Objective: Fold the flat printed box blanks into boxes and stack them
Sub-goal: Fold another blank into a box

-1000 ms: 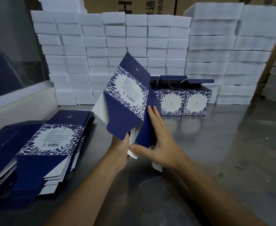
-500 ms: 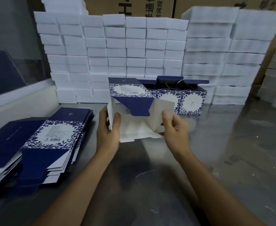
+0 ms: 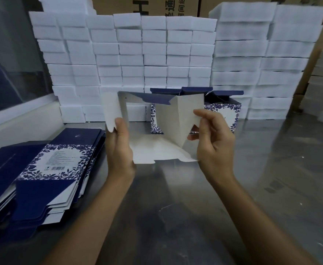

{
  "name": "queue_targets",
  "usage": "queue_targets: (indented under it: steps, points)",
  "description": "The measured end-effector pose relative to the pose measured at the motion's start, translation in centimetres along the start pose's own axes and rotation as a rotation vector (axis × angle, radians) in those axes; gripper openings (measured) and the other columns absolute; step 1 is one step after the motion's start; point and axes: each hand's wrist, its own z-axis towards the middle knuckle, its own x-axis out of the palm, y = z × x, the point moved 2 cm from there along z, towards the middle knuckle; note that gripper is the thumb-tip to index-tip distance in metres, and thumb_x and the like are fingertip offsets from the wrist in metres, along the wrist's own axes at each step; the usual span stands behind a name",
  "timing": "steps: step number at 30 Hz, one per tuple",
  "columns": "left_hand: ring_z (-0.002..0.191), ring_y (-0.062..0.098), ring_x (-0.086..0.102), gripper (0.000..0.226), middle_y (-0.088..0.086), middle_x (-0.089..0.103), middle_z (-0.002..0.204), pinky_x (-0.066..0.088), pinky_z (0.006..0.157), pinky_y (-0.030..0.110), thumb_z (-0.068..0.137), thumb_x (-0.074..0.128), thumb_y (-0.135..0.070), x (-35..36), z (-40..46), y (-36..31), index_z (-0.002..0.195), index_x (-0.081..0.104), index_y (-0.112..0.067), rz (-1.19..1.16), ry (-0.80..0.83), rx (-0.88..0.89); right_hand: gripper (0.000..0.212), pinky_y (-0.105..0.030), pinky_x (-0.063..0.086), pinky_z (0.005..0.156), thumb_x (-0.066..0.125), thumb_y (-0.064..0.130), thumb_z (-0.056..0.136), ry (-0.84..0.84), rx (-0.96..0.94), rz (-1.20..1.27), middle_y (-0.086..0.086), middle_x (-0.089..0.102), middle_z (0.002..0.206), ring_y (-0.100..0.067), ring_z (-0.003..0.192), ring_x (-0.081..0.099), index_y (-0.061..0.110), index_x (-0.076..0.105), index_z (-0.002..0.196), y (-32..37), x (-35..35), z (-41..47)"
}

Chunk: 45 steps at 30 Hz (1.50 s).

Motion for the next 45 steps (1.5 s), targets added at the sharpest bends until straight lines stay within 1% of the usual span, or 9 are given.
queue_targets:
  steps: [5, 10, 17, 22, 25, 28, 33, 38, 45]
  points:
    - [0.084, 0.037, 0.050, 0.076, 0.021, 0.049, 0.089, 0.044, 0.080, 0.046, 0.092, 0.030, -0.056, -0.2, -1.0, 0.6, 0.112, 0.049, 0.015, 0.245, -0.118, 0.233, 0.027, -0.021, 0.056, 0.066, 0.054, -0.009, 0.097, 0.103, 0.066, 0.025, 0.010, 0.068, 0.085, -0.003, 0.071, 0.067, 0.012, 0.069, 0.105, -0.4, 0.4, -0.2]
    - [0.130, 0.022, 0.043, 0.049, 0.007, 0.049, 0.139, 0.034, 0.111, 0.043, 0.099, 0.032, -0.039, 1.1, -2.2, 0.0, 0.140, 0.047, -0.017, 0.419, -0.118, 0.368, 0.031, -0.019, 0.055, 0.064, 0.050, -0.009, 0.099, 0.083, 0.267, 0.099, 0.000, 0.069, 0.084, -0.008, 0.070, 0.067, 0.015, 0.069, 0.105, -1.2, -0.3, 0.0]
    - [0.069, -0.025, 0.056, 0.014, -0.030, 0.063, 0.083, 0.040, 0.062, -0.002, 0.102, 0.047, -0.039, -0.5, 0.2, 1.0, 0.091, 0.055, -0.036, 0.019, -0.186, -0.075, 0.055, -0.019, 0.054, 0.066, 0.033, -0.015, 0.101, 0.192, 0.313, 0.134, 0.007, 0.067, 0.106, -0.002, 0.078, 0.070, 0.028, 0.065, 0.110, -1.7, -0.7, 0.5]
    - [0.098, -0.003, 0.063, 0.015, -0.022, 0.065, 0.102, 0.048, 0.090, 0.019, 0.100, 0.051, -0.041, -1.4, 1.1, 1.7, 0.094, 0.060, -0.031, -0.032, -0.216, -0.156, 0.079, -0.020, 0.054, 0.072, 0.052, -0.013, 0.090, 0.578, 0.195, -0.181, 0.012, 0.047, 0.137, -0.005, 0.108, 0.062, 0.044, 0.037, 0.143, -2.3, -0.4, -0.3]
    - [0.081, -0.007, 0.062, 0.017, -0.024, 0.065, 0.094, 0.048, 0.073, 0.019, 0.099, 0.052, -0.045, -1.6, 1.2, 1.7, 0.095, 0.059, -0.031, -0.019, -0.231, -0.205, 0.094, -0.021, 0.055, 0.081, 0.079, 0.014, 0.083, 0.702, 0.262, -0.191, 0.024, 0.038, 0.144, 0.002, 0.117, 0.054, 0.055, 0.023, 0.146, -2.7, -0.3, -0.9]
    - [0.093, -0.002, 0.064, 0.017, -0.023, 0.067, 0.100, 0.050, 0.079, 0.018, 0.099, 0.052, -0.043, -1.5, 1.0, 1.6, 0.100, 0.062, -0.030, -0.002, -0.220, -0.204, 0.072, -0.023, 0.055, 0.083, 0.080, 0.043, 0.079, 0.621, 0.254, -0.198, 0.022, 0.047, 0.136, 0.004, 0.113, 0.056, 0.057, 0.037, 0.135, -2.3, -0.1, -1.0]
    - [0.118, 0.023, 0.061, 0.052, 0.009, 0.067, 0.118, 0.047, 0.101, 0.043, 0.101, 0.046, -0.046, -0.6, -0.3, 1.6, 0.122, 0.062, -0.001, 0.096, -0.105, -0.169, 0.016, -0.031, 0.052, 0.068, 0.077, 0.031, 0.086, 0.217, 0.074, -0.290, 0.008, 0.069, 0.092, -0.012, 0.074, 0.061, 0.022, 0.070, 0.096, -2.2, -0.1, -0.9]
    - [0.054, -0.001, 0.042, 0.038, -0.004, 0.045, 0.070, 0.038, 0.055, 0.017, 0.104, 0.040, -0.041, 0.3, -0.9, 1.7, 0.070, 0.047, -0.027, 0.239, -0.053, -0.021, 0.014, -0.028, 0.048, 0.066, 0.079, 0.027, 0.086, 0.097, 0.046, -0.410, 0.019, 0.063, 0.082, -0.012, 0.069, 0.058, 0.015, 0.072, 0.087, -2.4, -0.4, -1.0]
    - [0.051, 0.000, 0.048, 0.027, -0.013, 0.047, 0.056, 0.033, 0.047, 0.013, 0.100, 0.053, -0.028, -0.8, -0.8, 2.5, 0.073, 0.048, -0.026, 0.591, 0.006, 0.158, 0.010, -0.012, 0.040, 0.065, 0.081, 0.021, 0.084, 0.030, 0.055, -0.411, 0.007, 0.067, 0.079, -0.006, 0.065, 0.052, 0.013, 0.075, 0.085, -2.6, -0.3, -1.2]
